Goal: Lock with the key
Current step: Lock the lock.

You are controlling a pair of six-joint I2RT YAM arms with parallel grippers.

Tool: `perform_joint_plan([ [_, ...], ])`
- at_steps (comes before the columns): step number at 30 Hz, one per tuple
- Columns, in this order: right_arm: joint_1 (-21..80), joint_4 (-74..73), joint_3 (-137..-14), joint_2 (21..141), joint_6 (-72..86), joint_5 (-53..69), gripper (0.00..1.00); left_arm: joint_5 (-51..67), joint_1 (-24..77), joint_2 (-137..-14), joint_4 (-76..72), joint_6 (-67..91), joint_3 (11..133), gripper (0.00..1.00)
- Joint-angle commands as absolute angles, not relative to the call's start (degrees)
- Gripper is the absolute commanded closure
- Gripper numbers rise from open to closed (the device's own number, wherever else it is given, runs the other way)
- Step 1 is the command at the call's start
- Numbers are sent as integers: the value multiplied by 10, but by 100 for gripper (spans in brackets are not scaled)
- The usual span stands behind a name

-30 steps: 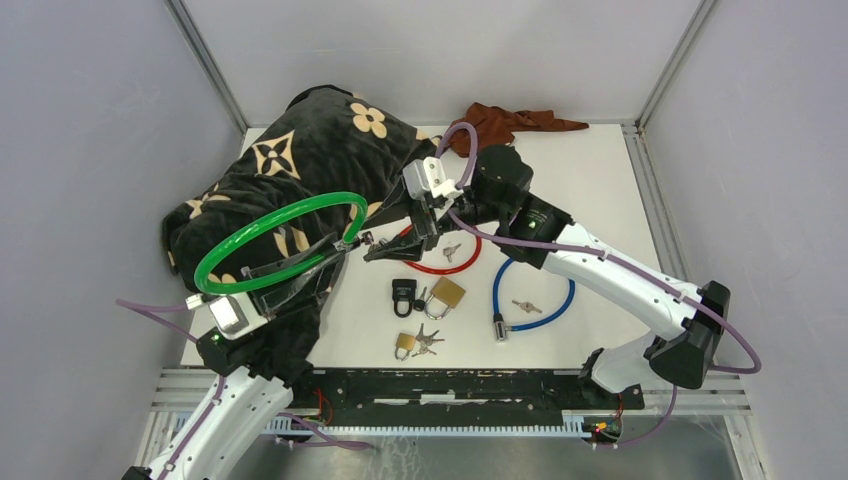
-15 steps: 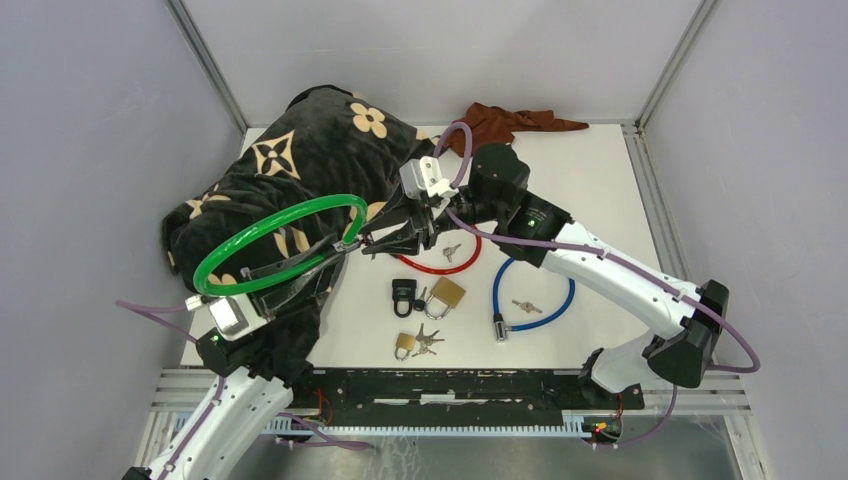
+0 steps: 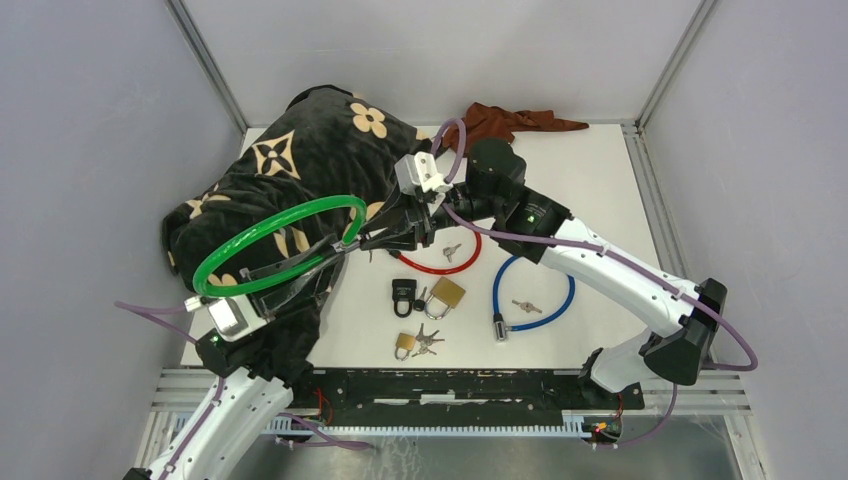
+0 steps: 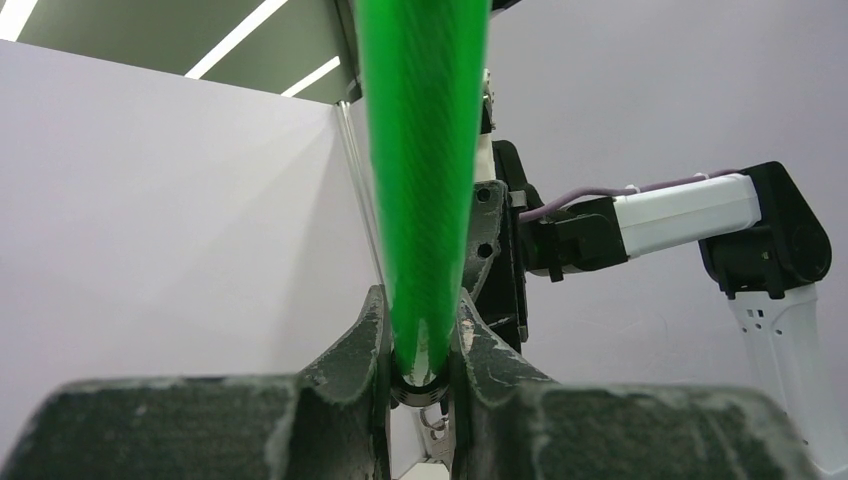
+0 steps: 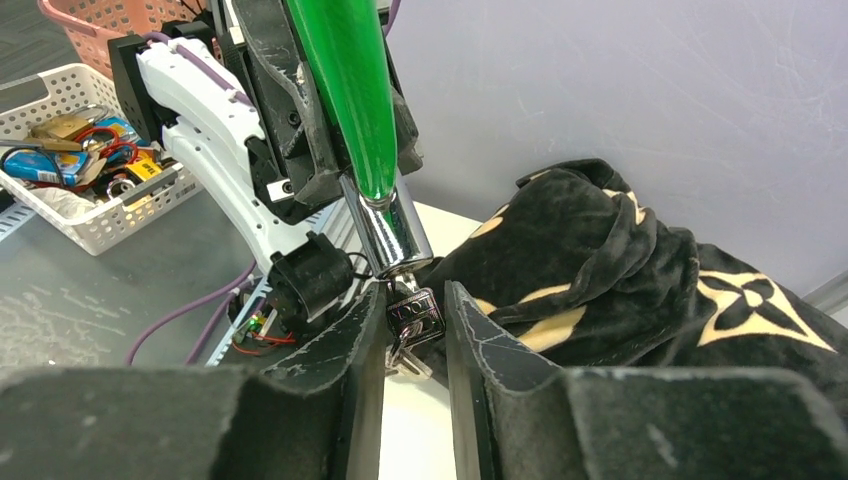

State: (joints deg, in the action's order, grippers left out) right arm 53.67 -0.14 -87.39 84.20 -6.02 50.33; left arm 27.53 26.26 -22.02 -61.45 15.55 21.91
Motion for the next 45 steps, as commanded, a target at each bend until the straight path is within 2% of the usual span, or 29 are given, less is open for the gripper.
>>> perform_joint_plan([
  [1, 534, -32, -900, 844, -73, 489, 73, 267, 258, -214, -637, 147, 230, 98],
  [5, 534, -29, -897, 841, -80, 486, 79, 267, 259, -216, -639, 148, 229, 98],
  [12, 535, 26, -882, 834, -78, 484, 100, 248, 258, -215, -622, 159, 229, 98],
  [19, 556, 63, -830, 803, -171, 466, 100, 219, 259, -218, -606, 186, 231, 98],
  [23, 567, 86, -776, 780, -269, 407, 100, 211, 259, -219, -597, 197, 233, 98],
  [31, 581, 161, -720, 762, -362, 329, 99, 204, 258, -221, -582, 202, 235, 98],
  [33, 581, 165, -715, 756, -374, 322, 89, 204, 259, -221, -582, 201, 235, 98],
  [35, 582, 147, -718, 753, -381, 319, 72, 208, 259, -220, -585, 197, 234, 98],
  [38, 582, 97, -734, 748, -389, 328, 36, 215, 259, -219, -591, 194, 233, 98],
  [39, 582, 62, -748, 748, -394, 332, 28, 216, 259, -220, -591, 193, 233, 98],
  [41, 576, -12, -783, 753, -406, 352, 15, 218, 259, -219, -591, 194, 233, 98],
  [44, 559, -106, -834, 766, -404, 400, 5, 222, 259, -221, -597, 194, 233, 98],
  [45, 555, -119, -841, 768, -397, 415, 5, 224, 259, -221, -598, 192, 233, 98],
])
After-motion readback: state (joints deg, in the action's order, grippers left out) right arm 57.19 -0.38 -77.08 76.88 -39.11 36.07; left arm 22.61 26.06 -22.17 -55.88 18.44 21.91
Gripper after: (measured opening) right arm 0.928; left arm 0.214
